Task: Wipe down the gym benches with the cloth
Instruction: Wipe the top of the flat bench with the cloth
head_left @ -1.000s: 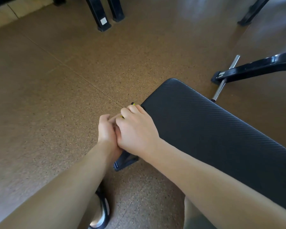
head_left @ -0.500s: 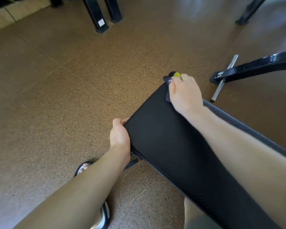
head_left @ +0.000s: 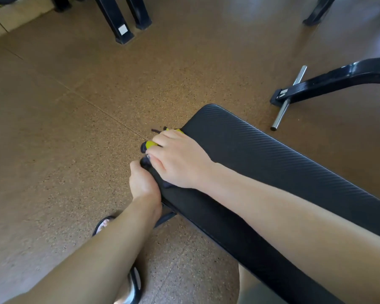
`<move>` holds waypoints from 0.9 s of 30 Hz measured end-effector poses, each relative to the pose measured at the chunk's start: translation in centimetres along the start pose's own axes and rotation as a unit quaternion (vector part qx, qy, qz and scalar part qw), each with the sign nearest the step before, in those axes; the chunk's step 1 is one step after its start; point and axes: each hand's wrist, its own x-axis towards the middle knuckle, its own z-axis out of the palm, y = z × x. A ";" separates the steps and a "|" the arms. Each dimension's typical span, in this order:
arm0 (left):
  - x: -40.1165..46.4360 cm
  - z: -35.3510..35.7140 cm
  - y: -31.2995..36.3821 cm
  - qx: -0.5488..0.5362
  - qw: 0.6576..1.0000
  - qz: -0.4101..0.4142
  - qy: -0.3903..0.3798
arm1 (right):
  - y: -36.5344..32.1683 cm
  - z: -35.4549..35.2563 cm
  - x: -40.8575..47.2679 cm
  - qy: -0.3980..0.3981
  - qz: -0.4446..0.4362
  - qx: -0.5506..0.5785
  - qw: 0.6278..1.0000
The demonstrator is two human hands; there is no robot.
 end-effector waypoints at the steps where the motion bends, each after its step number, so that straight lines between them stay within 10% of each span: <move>1: 0.0 0.0 -0.1 -0.001 1.000 -0.002 0.000 | 0.2 0.2 1.3 0.007 0.014 0.004 1.000; 19: -1.2 0.3 0.2 -0.008 0.999 0.027 -0.017 | 12.5 -6.0 -3.3 -0.061 0.354 -0.133 0.924; 27: -1.0 0.2 0.2 0.010 1.000 0.018 -0.022 | 9.4 -7.9 -16.2 0.041 0.452 -0.203 0.868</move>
